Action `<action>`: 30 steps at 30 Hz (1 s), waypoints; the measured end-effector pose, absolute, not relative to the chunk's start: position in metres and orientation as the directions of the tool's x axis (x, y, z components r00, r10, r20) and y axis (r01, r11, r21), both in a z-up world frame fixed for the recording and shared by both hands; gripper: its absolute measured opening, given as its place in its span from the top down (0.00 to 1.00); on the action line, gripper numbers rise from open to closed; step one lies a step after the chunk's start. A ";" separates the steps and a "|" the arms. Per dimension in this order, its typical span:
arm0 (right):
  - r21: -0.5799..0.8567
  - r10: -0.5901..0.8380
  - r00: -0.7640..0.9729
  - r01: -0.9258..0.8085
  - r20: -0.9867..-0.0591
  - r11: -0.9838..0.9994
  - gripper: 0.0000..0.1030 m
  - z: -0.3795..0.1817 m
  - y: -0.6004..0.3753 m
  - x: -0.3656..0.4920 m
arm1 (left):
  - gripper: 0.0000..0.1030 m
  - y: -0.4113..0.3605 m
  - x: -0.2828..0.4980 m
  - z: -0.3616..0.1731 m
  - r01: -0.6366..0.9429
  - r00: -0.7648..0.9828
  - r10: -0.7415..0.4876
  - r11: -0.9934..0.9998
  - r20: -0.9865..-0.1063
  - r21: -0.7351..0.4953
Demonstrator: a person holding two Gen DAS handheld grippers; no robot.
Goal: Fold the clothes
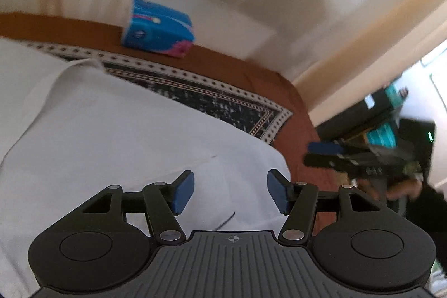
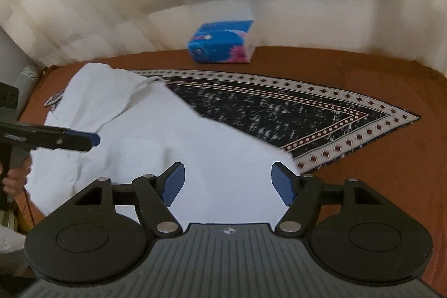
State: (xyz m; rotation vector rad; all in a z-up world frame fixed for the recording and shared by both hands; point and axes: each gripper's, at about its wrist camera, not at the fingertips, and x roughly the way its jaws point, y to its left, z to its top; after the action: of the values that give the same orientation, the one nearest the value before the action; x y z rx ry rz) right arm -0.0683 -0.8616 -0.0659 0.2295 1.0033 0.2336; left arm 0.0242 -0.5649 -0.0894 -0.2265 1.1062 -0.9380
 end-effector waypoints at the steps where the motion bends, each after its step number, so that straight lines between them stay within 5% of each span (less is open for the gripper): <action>1: 0.304 0.312 0.502 -0.100 -0.806 0.947 0.27 -0.074 -0.864 -0.060 | 0.30 -0.573 0.027 -0.092 0.541 0.125 -0.725 0.622 -0.678 -0.566; 15: 0.563 0.618 0.219 -0.267 -0.755 0.782 0.25 -0.175 -0.900 0.022 | 0.30 -0.628 0.054 -0.170 0.384 0.089 -0.533 0.798 -0.841 -0.465; 17: 0.628 0.670 0.175 -0.245 -0.721 0.739 0.46 -0.181 -0.901 0.024 | 0.30 -0.624 0.061 -0.159 0.340 0.063 -0.549 0.797 -0.834 -0.499; 19: 0.645 0.687 0.157 -0.247 -0.710 0.723 0.83 -0.179 -0.899 0.020 | 0.30 -0.616 0.068 -0.141 0.321 0.065 -0.583 0.781 -0.810 -0.536; 30: 0.614 0.812 0.252 -0.547 -0.527 0.569 0.89 -0.053 -0.829 -0.062 | 0.28 -0.559 0.056 -0.066 0.372 0.126 -0.602 0.765 -0.788 -0.525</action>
State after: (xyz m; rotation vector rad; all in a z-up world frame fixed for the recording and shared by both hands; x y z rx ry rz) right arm -0.0622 -0.8285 -0.0527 0.3356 0.9244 0.9471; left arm 0.0561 -0.5591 -0.0656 -0.2193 1.2574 -0.7177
